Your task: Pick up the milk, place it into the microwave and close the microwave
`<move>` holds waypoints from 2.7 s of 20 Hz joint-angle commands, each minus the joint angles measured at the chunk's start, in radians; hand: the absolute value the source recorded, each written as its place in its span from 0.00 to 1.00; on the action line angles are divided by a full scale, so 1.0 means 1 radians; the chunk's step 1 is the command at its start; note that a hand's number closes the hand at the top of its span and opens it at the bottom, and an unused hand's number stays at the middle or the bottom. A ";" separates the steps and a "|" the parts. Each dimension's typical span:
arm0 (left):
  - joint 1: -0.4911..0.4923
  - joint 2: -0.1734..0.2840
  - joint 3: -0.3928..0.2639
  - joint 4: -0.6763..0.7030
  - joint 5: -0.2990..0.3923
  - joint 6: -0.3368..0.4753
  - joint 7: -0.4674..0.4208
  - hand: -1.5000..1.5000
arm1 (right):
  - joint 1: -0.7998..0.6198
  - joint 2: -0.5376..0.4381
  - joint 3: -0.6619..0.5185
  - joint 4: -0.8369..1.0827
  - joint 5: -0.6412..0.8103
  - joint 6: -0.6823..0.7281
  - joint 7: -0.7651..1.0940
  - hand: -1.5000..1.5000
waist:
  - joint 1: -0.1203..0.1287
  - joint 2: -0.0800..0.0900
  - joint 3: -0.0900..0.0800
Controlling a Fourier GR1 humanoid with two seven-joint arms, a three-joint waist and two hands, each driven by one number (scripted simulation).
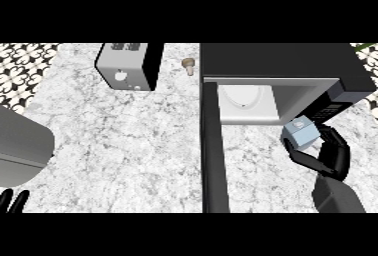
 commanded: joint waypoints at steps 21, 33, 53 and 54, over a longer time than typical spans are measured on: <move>0.035 0.028 0.122 0.075 0.102 -0.094 -0.058 0.00 | 0.304 0.029 0.306 -0.743 0.105 0.144 0.318 1.00 | 0.002 -0.002 -0.001; 0.013 0.037 0.166 0.056 0.130 -0.095 -0.027 0.00 | -0.092 0.063 0.279 -0.468 0.194 -0.003 0.522 1.00 | 0.015 0.002 0.000; -0.135 0.058 0.108 0.112 0.117 -0.102 0.055 0.00 | -0.359 -0.009 0.239 -0.117 0.324 -0.179 0.402 1.00 | 0.087 0.027 0.000; -0.156 0.045 0.104 0.119 0.101 -0.095 0.033 0.00 | -0.363 -0.039 0.227 -0.122 0.328 -0.184 0.394 1.00 | 0.096 0.032 0.000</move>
